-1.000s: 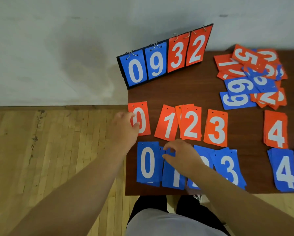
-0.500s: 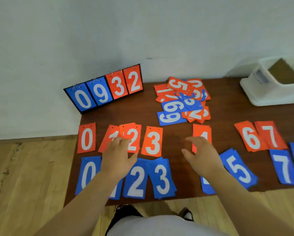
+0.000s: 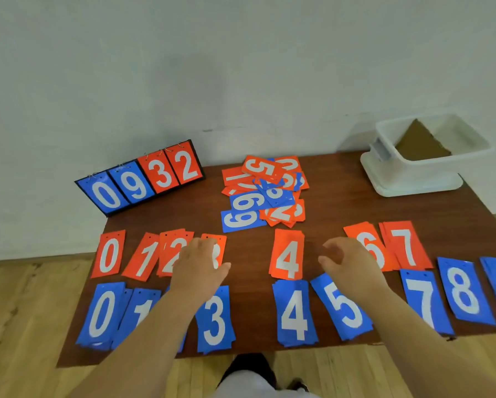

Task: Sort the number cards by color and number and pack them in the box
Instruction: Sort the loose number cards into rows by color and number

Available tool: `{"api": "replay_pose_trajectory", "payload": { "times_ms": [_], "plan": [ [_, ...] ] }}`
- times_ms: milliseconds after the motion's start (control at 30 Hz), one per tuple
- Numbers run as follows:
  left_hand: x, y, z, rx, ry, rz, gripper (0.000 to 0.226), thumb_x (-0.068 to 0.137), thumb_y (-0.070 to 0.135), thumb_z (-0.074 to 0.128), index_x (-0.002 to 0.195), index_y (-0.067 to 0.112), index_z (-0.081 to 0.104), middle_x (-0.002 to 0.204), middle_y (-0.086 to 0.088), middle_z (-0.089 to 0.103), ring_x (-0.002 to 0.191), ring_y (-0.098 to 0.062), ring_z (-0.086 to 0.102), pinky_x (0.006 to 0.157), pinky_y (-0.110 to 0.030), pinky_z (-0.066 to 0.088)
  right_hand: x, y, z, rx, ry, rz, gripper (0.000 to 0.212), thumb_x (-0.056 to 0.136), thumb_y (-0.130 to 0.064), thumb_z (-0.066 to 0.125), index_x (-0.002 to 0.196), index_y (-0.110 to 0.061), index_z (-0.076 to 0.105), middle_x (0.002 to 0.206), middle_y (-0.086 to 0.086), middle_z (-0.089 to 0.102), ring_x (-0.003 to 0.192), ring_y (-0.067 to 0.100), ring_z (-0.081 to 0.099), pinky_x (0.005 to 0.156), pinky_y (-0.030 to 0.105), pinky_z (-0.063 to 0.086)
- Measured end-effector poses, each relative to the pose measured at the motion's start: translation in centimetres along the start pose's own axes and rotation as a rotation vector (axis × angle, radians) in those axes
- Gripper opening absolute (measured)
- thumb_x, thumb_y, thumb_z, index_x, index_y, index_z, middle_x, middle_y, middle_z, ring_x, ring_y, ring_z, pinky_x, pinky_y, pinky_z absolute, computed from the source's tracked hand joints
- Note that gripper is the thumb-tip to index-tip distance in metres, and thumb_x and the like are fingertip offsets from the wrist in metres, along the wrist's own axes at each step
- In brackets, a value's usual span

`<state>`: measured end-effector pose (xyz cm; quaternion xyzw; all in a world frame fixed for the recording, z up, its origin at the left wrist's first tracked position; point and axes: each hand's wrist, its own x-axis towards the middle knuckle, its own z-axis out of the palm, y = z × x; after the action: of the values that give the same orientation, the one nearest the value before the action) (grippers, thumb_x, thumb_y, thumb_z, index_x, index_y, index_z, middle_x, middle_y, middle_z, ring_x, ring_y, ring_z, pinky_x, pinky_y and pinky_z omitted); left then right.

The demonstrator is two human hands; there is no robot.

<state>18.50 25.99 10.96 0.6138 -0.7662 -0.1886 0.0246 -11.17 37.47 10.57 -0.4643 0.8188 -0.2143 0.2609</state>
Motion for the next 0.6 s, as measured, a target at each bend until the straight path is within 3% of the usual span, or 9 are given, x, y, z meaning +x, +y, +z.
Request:
{"api": "replay_pose_trajectory", "payload": {
  "times_ms": [167,333,400,533,600],
  "plan": [
    [4.0,0.6,-0.1,0.015,-0.062,-0.028,0.071,0.088,0.053,0.072,0.148,0.032,0.041,0.150,-0.001,0.042,0.138,-0.024,0.042,0.108,-0.041,0.043,3.7,-0.2,0.2,-0.026,-0.051,0.028,0.035,0.093,-0.037,0.069,0.126,-0.029,0.062,0.134,-0.005,0.059,0.117,0.014,0.058,0.092,0.027,0.048],
    [9.6,0.7,1.1,0.012,-0.139,-0.049,0.075,0.085,0.051,0.075,0.149,0.031,0.040,0.152,-0.003,0.040,0.139,-0.026,0.041,0.107,-0.043,0.046,9.1,-0.4,0.9,-0.056,-0.126,0.123,0.039,0.092,-0.039,0.070,0.129,-0.029,0.061,0.134,-0.004,0.059,0.108,0.015,0.062,0.088,0.031,0.056],
    [12.0,0.5,1.7,0.027,-0.174,-0.058,0.080,0.083,0.052,0.077,0.150,0.030,0.039,0.152,-0.003,0.041,0.139,-0.027,0.042,0.105,-0.043,0.046,11.8,-1.0,1.6,-0.095,-0.152,0.145,0.041,0.092,-0.039,0.070,0.131,-0.028,0.061,0.136,-0.002,0.057,0.112,0.016,0.060,0.089,0.028,0.053],
    [16.5,-0.4,3.5,0.056,-0.233,-0.053,0.085,0.080,0.053,0.079,0.149,0.029,0.037,0.148,-0.003,0.042,0.134,-0.025,0.044,0.101,-0.042,0.049,17.8,-2.8,3.7,-0.121,-0.176,0.128,0.039,0.092,-0.039,0.070,0.128,-0.025,0.063,0.132,0.002,0.058,0.099,0.015,0.061,0.071,0.020,0.047],
    [18.5,-0.8,4.5,0.057,-0.257,-0.038,0.089,0.078,0.054,0.080,0.150,0.030,0.034,0.146,-0.002,0.040,0.133,-0.025,0.044,0.101,-0.043,0.049,21.0,-3.8,5.0,-0.116,-0.159,0.132,0.041,0.091,-0.037,0.071,0.129,-0.023,0.063,0.135,0.004,0.055,0.105,0.018,0.062,0.078,0.026,0.053]
  ]
}}
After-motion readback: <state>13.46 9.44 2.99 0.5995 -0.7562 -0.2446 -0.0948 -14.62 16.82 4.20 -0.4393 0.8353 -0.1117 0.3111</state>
